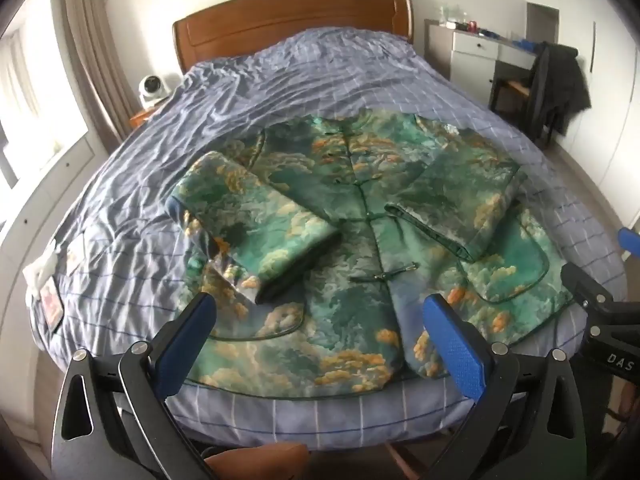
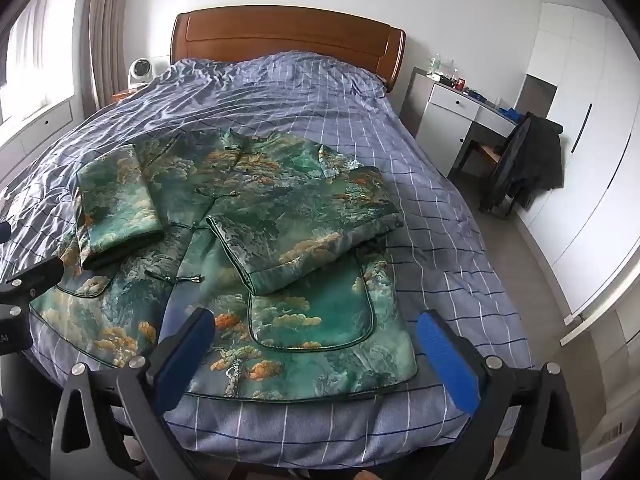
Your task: Fold large clothes
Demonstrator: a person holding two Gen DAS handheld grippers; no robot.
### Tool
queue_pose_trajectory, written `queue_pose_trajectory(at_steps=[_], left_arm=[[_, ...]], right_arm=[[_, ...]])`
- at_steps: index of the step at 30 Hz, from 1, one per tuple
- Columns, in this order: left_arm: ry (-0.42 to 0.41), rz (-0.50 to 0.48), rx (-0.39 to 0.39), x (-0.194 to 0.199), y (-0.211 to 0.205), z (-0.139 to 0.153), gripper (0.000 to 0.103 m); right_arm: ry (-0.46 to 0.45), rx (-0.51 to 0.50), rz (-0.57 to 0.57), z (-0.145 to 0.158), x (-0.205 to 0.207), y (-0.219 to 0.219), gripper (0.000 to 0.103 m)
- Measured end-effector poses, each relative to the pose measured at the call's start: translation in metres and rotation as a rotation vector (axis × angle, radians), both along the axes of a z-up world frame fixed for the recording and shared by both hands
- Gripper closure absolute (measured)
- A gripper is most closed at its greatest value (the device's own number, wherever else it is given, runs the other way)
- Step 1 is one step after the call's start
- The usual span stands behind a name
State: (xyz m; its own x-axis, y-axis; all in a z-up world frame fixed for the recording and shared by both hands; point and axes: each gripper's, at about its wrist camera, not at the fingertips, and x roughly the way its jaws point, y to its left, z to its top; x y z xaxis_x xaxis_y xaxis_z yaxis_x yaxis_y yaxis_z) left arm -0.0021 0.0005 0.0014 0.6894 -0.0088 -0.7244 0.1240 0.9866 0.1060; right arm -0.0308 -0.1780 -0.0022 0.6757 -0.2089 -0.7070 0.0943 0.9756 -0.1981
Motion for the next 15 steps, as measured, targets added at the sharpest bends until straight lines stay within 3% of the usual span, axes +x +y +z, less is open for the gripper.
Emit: queue_pose_trajectory(at_steps=[15], left_arm=[[0.055, 0.005, -0.001, 0.008, 0.0, -0.008, 0.0]], right_arm=[[0.012, 0.006, -0.003, -0.01, -0.004, 0.001, 0.0]])
